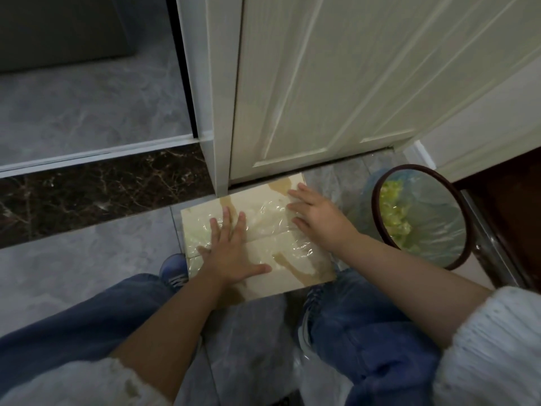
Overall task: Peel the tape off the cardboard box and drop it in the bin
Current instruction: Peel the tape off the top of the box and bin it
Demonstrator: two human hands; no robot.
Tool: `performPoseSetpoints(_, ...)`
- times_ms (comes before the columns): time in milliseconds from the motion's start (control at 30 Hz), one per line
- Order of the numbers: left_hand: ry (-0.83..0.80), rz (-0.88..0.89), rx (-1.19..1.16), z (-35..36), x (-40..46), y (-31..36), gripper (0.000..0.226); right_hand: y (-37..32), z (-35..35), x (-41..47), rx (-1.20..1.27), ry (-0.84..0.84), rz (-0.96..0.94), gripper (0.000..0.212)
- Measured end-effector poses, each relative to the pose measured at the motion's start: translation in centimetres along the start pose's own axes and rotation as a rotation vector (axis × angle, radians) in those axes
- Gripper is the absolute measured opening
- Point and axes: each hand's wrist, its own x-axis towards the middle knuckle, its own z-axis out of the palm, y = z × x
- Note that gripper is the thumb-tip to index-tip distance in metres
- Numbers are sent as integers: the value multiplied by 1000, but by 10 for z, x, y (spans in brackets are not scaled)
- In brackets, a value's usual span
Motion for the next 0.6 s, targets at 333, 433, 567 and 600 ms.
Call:
performPoseSetpoints(333,25,63,94,0,-1,1,114,-15,-6,17,5,82,216,5)
performPoseSetpoints(433,19,59,109,0,0,1,112,-16,-10,23,73,72,269,6)
performPoseSetpoints(567,24,65,107,0,0,0,110,-14,-15,21,252,103,369,16)
performPoseSetpoints(600,24,69,105,0,0,1,110,-12,-15,19,271,107,362,16)
